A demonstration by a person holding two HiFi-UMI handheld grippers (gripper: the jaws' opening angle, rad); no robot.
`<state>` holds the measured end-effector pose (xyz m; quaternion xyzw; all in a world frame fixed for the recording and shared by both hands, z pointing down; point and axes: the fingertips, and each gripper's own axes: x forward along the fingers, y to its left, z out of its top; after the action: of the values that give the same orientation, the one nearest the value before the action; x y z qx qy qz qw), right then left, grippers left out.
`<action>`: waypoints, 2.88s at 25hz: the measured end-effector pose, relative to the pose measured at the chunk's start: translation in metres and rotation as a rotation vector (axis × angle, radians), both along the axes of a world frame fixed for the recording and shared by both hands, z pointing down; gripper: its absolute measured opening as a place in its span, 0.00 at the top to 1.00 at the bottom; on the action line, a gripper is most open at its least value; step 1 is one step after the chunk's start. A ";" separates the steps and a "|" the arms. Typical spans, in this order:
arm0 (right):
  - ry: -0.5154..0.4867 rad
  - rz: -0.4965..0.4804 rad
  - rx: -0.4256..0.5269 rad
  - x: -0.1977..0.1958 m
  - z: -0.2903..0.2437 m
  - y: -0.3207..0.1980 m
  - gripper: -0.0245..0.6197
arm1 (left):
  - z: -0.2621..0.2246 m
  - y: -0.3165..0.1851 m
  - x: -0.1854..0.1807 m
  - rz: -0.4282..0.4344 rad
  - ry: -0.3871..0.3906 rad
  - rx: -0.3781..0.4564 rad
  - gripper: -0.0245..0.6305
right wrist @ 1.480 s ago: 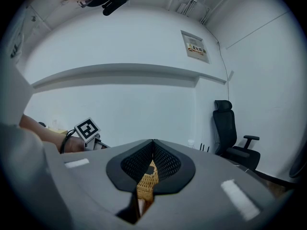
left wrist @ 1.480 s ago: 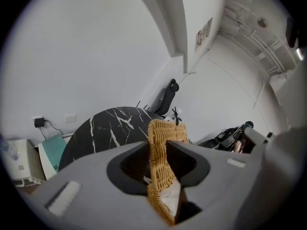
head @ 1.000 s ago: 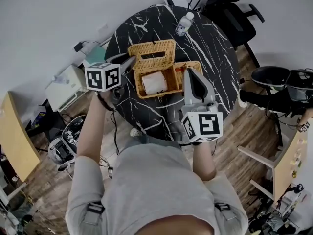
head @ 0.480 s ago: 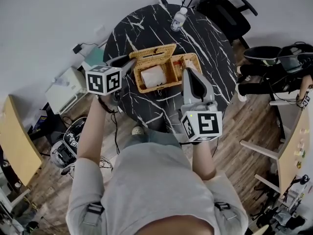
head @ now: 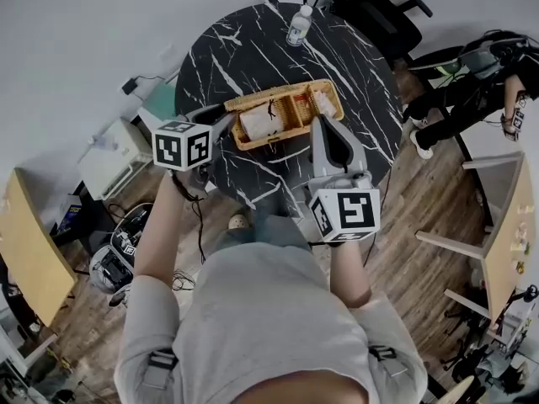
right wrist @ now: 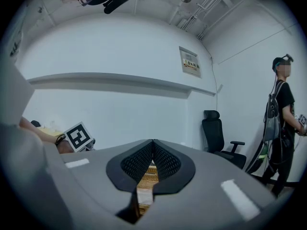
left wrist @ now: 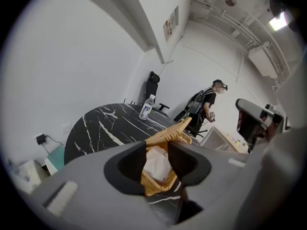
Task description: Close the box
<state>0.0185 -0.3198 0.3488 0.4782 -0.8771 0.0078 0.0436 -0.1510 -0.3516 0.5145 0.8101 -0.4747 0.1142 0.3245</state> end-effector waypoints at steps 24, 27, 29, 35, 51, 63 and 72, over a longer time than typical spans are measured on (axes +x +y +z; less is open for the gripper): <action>0.011 0.046 -0.003 0.016 0.004 0.033 0.95 | 0.073 0.053 0.031 0.090 -0.077 -0.155 0.67; 0.013 0.048 -0.004 0.016 0.004 0.033 0.95 | 0.076 0.055 0.033 0.095 -0.073 -0.160 0.67; 0.014 0.049 -0.004 0.016 0.003 0.034 0.95 | 0.079 0.058 0.032 0.097 -0.089 -0.169 0.67; 0.023 0.058 -0.004 0.018 0.005 0.037 0.95 | 0.088 0.063 0.034 0.094 -0.083 -0.190 0.67; 0.013 0.082 -0.003 0.020 0.008 0.058 0.95 | 0.080 0.072 0.027 0.058 -0.107 -0.150 0.67; 0.001 0.094 0.047 0.010 -0.008 0.081 0.96 | 0.009 0.088 -0.003 -0.044 -0.203 0.094 0.87; 0.002 0.103 0.082 0.009 -0.022 0.087 0.95 | -0.053 0.105 -0.019 -0.118 -0.142 0.238 0.87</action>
<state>0.0270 -0.2323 0.3269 0.5240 -0.8510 -0.0263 0.0243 -0.1698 -0.2468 0.4618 0.8033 -0.5536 0.0951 0.1979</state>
